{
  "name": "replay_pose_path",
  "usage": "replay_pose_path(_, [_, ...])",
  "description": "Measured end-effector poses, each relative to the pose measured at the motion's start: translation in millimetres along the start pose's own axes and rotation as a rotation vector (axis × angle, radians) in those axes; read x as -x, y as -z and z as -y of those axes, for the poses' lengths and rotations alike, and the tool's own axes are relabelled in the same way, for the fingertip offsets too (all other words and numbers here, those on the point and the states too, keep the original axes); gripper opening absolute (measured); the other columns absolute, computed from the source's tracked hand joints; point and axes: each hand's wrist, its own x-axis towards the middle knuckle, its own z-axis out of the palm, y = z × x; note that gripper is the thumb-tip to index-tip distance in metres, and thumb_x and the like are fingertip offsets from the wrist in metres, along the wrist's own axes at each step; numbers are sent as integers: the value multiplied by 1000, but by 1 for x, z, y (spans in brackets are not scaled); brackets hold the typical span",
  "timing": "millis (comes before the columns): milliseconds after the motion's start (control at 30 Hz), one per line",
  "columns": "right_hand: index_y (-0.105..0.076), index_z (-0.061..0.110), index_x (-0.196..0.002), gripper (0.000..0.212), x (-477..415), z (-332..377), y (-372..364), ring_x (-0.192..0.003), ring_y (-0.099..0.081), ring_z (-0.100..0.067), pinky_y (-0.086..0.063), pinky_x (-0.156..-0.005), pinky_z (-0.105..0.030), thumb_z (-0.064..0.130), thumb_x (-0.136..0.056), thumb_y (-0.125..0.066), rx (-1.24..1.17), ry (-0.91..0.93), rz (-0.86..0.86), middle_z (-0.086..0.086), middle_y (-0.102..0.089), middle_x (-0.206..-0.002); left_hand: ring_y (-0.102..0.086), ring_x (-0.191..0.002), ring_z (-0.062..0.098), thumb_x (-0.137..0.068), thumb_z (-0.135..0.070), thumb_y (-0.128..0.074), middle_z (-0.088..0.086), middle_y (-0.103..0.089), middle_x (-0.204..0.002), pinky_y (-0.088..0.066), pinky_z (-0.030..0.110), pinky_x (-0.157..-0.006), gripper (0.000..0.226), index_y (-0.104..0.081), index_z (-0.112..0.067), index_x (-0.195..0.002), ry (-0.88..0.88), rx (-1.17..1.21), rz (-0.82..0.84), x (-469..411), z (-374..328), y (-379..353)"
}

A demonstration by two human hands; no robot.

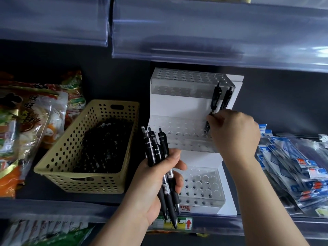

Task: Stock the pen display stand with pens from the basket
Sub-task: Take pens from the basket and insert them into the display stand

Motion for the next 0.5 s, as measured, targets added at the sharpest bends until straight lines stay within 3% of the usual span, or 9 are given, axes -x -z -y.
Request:
replay_pose_path(100, [-58,6,-54,27,-1,-2,0,-44,-36,-31,-18,-47,-18,18,-76,-67,21,-5,-9,-11,-40,-46,-48,-44,17,-75,-21,-68,6,-63,-68,-39,25,-42,29,-65,-4,-99,-5,0,4,0,0,0])
replay_pose_path(500, [-67,16,-63,19,-2,-6,7,-59,-57,-36,-44,-52,-29,31,-74,-71,-71,-76,51,-10,-65,-60,-52,-49,18,-75,-15,-67,8,-64,-71,-42,25,-43,32,-66,-3,-105,4,47,33,-1,0,0])
